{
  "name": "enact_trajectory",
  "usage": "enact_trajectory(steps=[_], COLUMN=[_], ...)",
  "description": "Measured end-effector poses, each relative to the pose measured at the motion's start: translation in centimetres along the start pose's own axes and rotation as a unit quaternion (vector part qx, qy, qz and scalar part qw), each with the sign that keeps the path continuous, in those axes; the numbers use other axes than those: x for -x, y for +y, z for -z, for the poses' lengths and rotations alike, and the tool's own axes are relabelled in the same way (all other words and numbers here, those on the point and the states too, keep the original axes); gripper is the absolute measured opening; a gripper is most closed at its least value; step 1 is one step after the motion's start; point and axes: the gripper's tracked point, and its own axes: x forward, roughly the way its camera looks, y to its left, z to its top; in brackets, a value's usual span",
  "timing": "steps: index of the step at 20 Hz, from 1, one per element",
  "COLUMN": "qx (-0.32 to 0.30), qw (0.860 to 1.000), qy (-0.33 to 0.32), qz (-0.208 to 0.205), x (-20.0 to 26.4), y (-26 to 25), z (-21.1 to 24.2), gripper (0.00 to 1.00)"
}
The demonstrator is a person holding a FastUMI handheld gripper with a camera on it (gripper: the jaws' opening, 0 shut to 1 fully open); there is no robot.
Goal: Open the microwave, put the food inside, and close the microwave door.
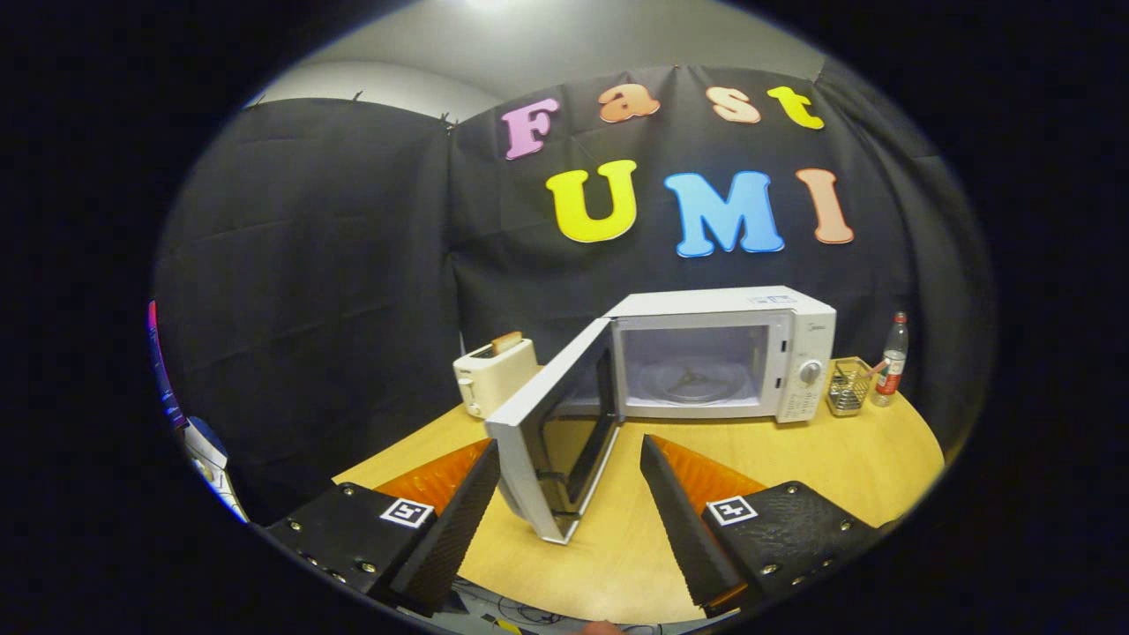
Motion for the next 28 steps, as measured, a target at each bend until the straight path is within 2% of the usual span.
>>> enact_trajectory(steps=[8, 12, 20, 28], qx=[-0.021, -0.065, -0.115, -0.198], qw=[0.995, 0.988, 0.978, 0.957], qy=[0.030, 0.054, 0.095, 0.149], qz=[0.095, 0.129, 0.146, 0.154], x=[1.2, 1.3, 1.6, 1.6], y=[-10.2, -14.6, -19.3, -21.7], z=[2.5, 4.2, 8.9, 14.7], gripper=[0.97, 0.97, 0.97, 0.97])
